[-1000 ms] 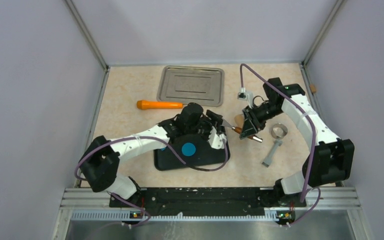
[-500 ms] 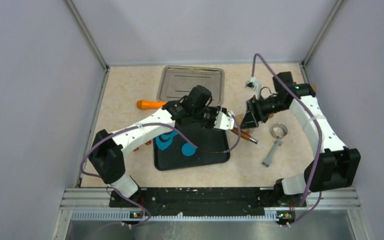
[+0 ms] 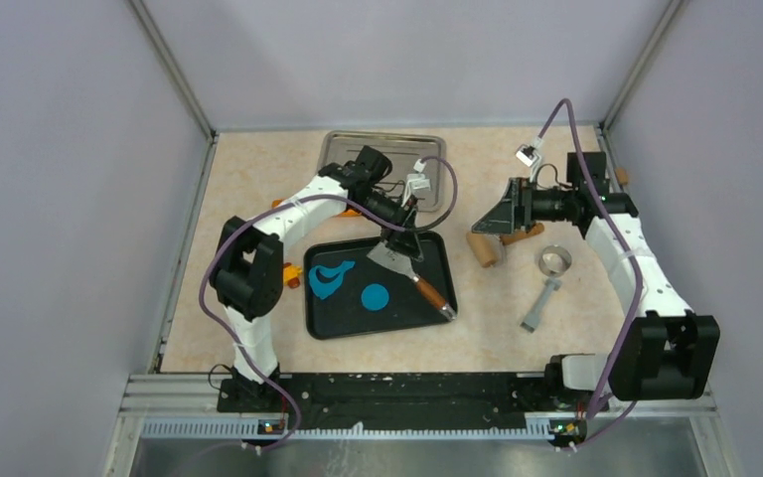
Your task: Roll out the dumpling wrappers from the dough
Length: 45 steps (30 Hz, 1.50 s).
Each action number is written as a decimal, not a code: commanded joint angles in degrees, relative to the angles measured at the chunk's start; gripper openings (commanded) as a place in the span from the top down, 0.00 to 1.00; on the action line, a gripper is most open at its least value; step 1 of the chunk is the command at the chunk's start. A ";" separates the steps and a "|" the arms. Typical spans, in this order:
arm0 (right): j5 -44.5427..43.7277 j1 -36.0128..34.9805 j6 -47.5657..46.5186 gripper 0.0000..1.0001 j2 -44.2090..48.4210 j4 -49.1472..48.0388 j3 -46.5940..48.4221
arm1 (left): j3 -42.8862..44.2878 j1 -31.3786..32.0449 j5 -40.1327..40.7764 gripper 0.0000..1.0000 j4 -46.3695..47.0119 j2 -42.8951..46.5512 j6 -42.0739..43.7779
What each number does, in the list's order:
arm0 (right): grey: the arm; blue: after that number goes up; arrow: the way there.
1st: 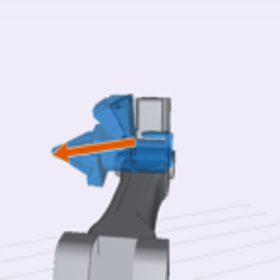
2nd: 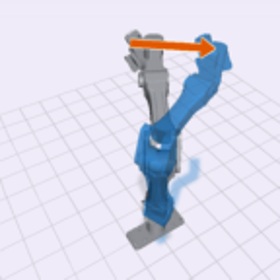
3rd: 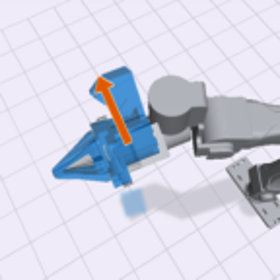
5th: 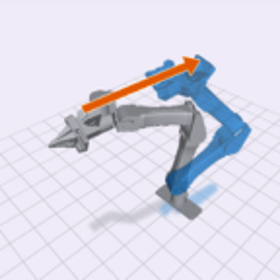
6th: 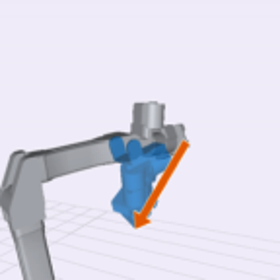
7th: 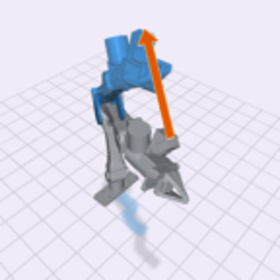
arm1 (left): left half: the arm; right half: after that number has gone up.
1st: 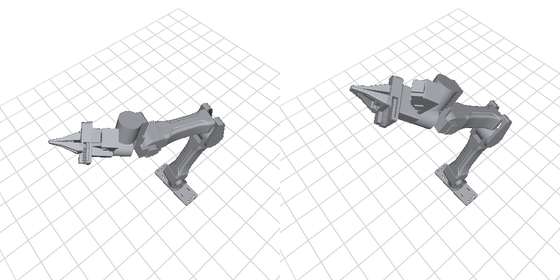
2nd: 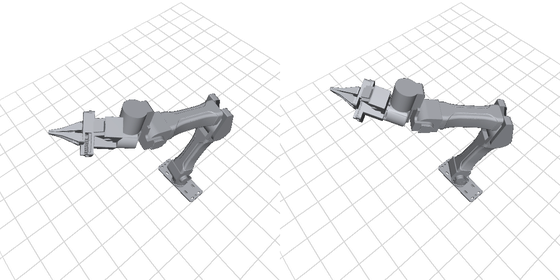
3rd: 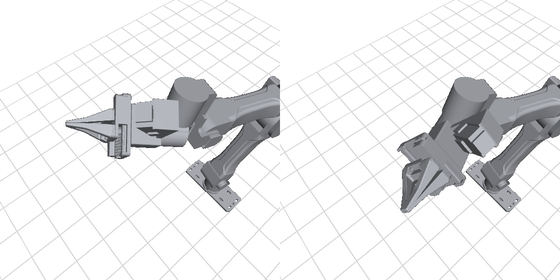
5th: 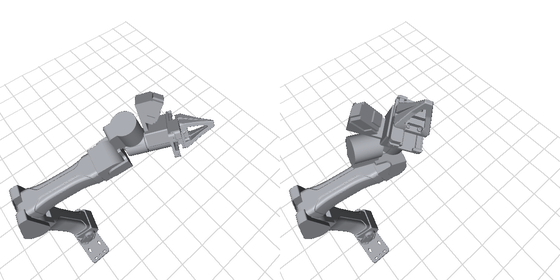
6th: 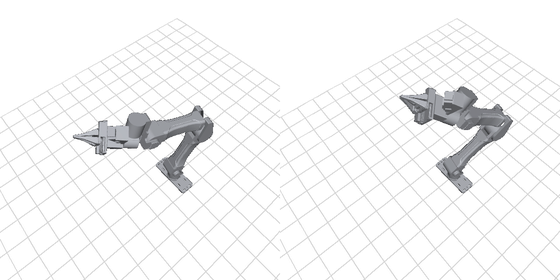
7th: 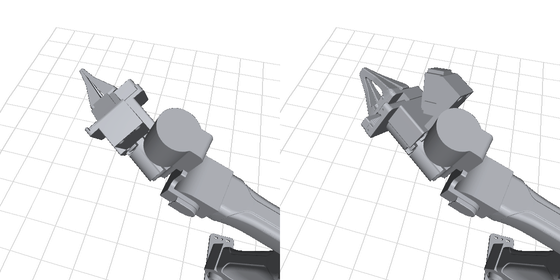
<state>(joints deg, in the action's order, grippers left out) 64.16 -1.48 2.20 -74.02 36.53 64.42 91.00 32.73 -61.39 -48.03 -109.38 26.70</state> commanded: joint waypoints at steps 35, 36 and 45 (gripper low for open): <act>-6.31 -0.11 -0.41 0.21 6.85 0.44 -11.33 | -21.94 -2.96 43.09 0.32 -11.33 18.89 15.60; -6.25 -0.11 -0.03 0.21 6.87 0.06 -11.60 | -23.20 -2.94 43.97 0.32 -10.21 18.89 15.66; -6.25 -0.06 0.35 0.21 6.91 0.10 -11.87 | -27.69 -2.94 44.89 0.33 -2.89 14.50 14.82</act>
<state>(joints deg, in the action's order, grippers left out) 57.67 -1.48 2.61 -68.84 37.93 52.47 64.77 29.69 -17.63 -56.21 -93.56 40.53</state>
